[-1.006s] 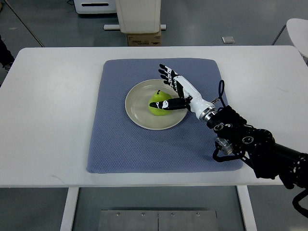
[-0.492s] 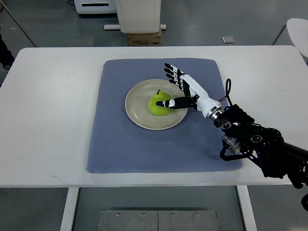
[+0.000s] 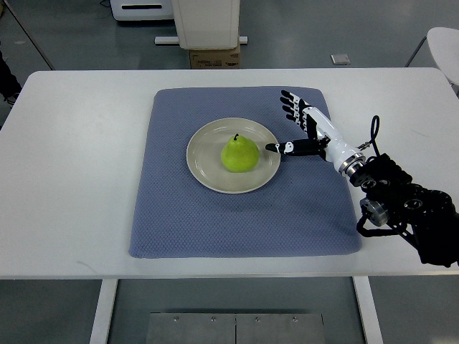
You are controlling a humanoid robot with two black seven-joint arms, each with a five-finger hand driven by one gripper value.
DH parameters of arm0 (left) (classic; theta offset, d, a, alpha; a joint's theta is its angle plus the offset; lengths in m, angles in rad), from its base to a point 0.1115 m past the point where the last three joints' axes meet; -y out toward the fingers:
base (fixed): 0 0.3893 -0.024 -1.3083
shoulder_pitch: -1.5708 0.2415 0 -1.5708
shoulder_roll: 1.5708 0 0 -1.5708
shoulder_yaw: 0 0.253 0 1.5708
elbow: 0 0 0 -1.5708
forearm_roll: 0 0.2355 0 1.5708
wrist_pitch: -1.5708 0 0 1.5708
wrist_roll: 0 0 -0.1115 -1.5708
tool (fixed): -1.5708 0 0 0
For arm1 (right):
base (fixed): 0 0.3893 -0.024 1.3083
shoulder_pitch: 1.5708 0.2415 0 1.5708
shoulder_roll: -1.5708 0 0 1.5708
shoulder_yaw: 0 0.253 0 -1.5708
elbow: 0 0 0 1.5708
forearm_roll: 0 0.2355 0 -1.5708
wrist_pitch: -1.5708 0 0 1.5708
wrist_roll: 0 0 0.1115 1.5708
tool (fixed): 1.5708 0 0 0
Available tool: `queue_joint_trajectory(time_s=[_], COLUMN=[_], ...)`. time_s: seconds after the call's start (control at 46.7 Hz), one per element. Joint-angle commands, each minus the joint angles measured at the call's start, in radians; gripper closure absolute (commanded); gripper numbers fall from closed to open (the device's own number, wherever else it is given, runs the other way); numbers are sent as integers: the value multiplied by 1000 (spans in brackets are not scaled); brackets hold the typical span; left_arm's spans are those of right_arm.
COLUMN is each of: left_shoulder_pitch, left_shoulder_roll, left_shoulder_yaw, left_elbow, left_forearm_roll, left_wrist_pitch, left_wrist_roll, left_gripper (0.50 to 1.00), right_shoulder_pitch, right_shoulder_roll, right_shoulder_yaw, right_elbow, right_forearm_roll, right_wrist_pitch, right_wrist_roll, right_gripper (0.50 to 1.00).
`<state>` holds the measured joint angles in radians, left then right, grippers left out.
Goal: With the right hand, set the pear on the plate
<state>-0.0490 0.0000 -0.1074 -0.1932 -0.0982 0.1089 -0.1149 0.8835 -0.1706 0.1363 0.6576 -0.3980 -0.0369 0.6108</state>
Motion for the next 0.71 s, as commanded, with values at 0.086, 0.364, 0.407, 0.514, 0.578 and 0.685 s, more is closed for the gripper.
queue_joint_trajectory(time_s=[0.086, 0.364, 0.407, 0.514, 0.578, 0.685], left_shoulder_pitch=[0, 0, 0, 0, 0, 0], left_shoulder_roll=[0, 0, 0, 0, 0, 0], left_shoulder_yaw=[0, 0, 0, 0, 0, 0], left_elbow=[0, 0, -2, 0, 0, 0], left_forearm_roll=[0, 0, 0, 0, 0, 0], left_wrist_pitch=[0, 0, 0, 0, 0, 0], left_wrist_roll=[0, 0, 0, 0, 0, 0], left_gripper=[500, 500, 500, 500, 500, 500], right_shoulder_pitch=[-44, -101, -103, -106, -119, -129], right_shoulder_roll=[-1, -3, -3, 3, 9, 26], right_shoulder_yaw=[130, 298, 304, 324, 339, 374], right_elbow=[-7, -27, -27, -27, -27, -26], right_forearm_roll=[41, 57, 57, 57, 57, 57], right_wrist_pitch=[-17, -58, -86, -152, -179, -222], right_wrist_roll=[0, 0, 0, 0, 0, 0], right_gripper=[509, 507, 507, 507, 507, 507])
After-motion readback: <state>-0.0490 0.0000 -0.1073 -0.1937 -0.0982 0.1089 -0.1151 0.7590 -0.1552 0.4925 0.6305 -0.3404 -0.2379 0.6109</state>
